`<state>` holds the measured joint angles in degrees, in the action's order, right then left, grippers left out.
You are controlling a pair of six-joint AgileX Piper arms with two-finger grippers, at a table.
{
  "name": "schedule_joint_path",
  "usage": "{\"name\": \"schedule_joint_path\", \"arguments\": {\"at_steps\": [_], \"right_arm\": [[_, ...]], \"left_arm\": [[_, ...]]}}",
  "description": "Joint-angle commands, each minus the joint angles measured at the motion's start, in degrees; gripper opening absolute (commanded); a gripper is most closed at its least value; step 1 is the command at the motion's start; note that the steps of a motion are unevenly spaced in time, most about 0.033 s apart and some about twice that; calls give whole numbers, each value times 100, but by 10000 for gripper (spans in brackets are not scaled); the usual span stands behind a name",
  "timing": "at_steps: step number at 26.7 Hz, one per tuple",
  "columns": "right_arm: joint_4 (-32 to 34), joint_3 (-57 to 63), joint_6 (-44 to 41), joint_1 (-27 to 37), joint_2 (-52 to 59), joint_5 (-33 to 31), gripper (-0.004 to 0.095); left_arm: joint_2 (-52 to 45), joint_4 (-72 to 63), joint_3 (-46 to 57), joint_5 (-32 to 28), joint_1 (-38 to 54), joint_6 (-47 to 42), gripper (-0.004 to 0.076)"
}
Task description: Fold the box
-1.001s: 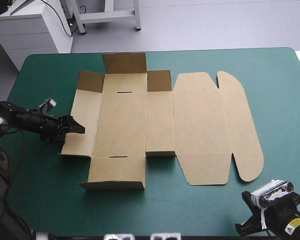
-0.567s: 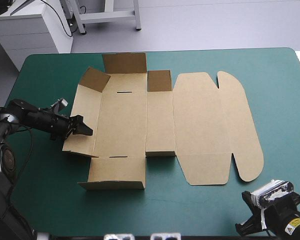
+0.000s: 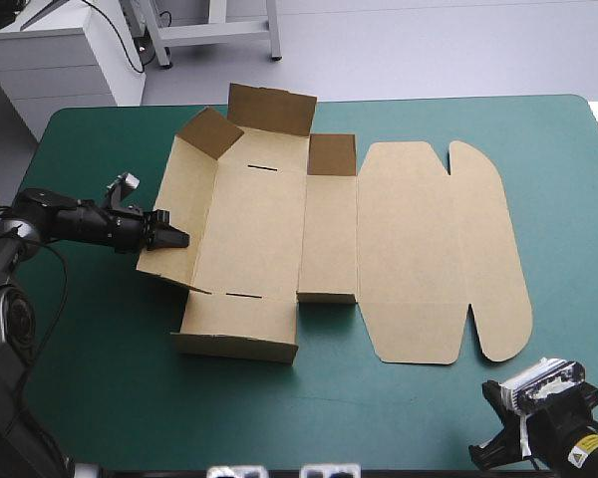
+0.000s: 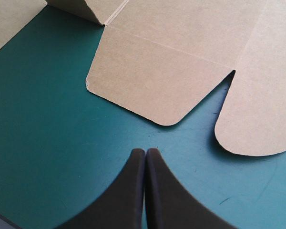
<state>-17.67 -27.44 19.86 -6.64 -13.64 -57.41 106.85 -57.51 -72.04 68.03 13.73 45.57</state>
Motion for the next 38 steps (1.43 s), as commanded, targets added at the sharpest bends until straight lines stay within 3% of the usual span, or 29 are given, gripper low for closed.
{"name": "schedule_joint_path", "arguments": {"at_steps": [1, 8, 15, 20, 25, 32, 38], "right_arm": [[-113, -128, 12, 5, -63, 323, -20], [-113, -128, 12, 5, -63, 323, -20], [-113, -128, 12, 5, -63, 323, -20], [-113, -128, 12, 5, -63, 323, -20], [-113, -128, 12, 5, -63, 323, -20], [-113, -128, 12, 5, -63, 323, -20], [-113, -128, 12, 5, -63, 323, -20]], "left_arm": [[-286, 393, -677, 607, -441, 12, -8], [-286, 2837, -3282, 344, -1934, -308, -8], [-286, 5074, -4321, -314, -3332, -108, -8], [-286, 6477, -4351, -1067, -4315, -108, -8], [-286, 7325, -4351, -1322, -5133, -83, -9], [-347, 7719, -4140, -1385, -5544, -83, -9], [-888, 7753, -3238, -2185, -5623, -83, -9]]}}
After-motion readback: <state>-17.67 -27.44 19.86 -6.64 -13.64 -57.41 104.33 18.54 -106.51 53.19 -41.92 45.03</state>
